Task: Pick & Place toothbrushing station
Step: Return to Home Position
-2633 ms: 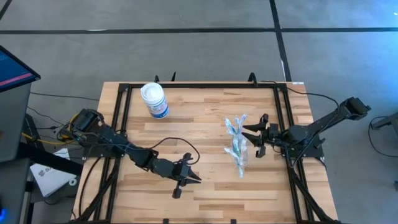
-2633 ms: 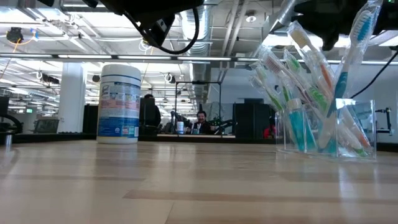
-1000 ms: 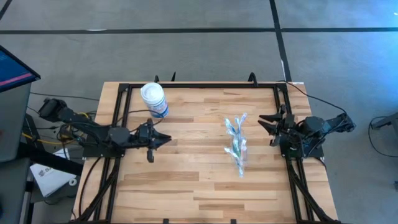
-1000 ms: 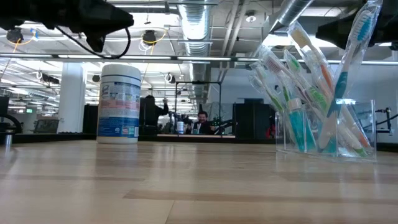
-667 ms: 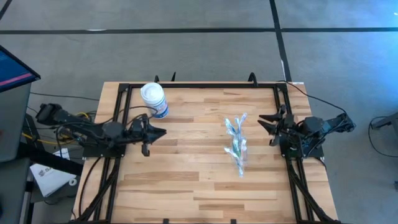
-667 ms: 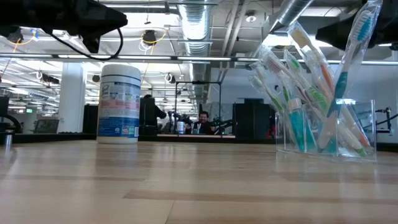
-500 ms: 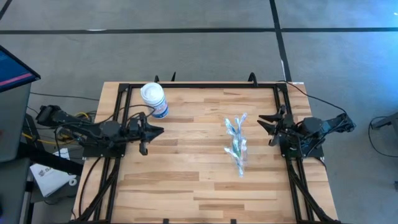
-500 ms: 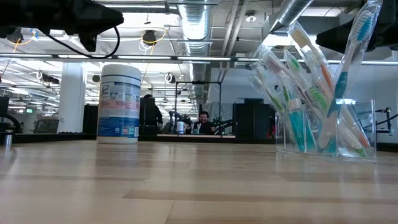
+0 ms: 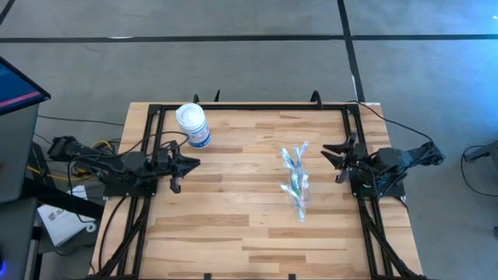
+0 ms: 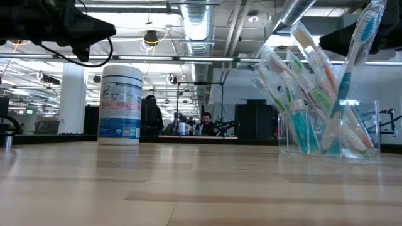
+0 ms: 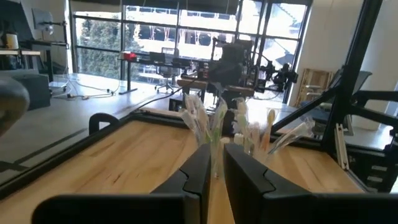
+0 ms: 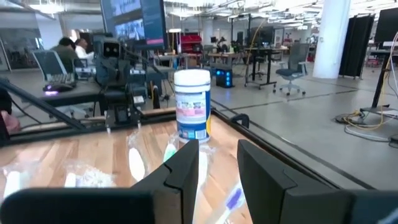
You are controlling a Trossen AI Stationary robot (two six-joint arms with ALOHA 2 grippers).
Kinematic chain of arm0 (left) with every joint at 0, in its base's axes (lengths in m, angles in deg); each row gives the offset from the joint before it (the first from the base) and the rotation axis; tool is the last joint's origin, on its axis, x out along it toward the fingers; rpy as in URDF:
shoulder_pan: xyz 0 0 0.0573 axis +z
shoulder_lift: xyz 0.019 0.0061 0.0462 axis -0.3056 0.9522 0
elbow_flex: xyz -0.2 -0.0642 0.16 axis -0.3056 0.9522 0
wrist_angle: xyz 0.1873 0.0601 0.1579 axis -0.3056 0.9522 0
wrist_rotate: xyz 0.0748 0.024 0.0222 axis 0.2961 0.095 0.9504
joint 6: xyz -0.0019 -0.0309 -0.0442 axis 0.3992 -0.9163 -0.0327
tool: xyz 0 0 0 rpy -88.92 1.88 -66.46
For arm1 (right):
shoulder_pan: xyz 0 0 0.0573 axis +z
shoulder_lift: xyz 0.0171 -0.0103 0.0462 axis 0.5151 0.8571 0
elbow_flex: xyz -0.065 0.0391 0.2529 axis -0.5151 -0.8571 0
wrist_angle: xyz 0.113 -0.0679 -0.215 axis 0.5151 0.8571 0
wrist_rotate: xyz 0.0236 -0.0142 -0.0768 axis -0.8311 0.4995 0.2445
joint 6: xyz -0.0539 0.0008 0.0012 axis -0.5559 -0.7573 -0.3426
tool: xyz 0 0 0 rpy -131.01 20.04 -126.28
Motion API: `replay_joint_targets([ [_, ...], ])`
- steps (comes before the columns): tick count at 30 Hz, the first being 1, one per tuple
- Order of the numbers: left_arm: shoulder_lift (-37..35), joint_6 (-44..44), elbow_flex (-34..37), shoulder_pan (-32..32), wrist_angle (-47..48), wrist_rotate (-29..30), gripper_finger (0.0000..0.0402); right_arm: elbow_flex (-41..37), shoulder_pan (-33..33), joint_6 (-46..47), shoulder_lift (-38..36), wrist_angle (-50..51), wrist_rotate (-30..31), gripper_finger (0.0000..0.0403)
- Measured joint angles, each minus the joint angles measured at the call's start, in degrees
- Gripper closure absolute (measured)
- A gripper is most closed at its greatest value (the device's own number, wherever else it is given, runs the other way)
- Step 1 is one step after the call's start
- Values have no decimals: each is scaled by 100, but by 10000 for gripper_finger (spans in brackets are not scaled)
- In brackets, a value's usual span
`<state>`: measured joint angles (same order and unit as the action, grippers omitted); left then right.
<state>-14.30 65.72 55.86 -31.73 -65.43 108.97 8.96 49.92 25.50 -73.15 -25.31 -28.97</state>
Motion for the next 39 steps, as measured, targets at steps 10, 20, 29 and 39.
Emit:
replay_joint_targets([
  [10,-809,-9,2,370,844,-11,369,-649,-353,-1005,-2,-1900,-188,301],
  [20,-1716,16,2,466,1795,-286,399,-739,-1068,-1309,-2,-2130,-167,301],
  [29,-2024,-153,2,464,2415,-287,396,-741,-1240,-107,-2,-816,-467,301],
  [39,-1949,-123,2,459,2400,-390,396,-770,-1064,54,-2,-696,-498,301],
])
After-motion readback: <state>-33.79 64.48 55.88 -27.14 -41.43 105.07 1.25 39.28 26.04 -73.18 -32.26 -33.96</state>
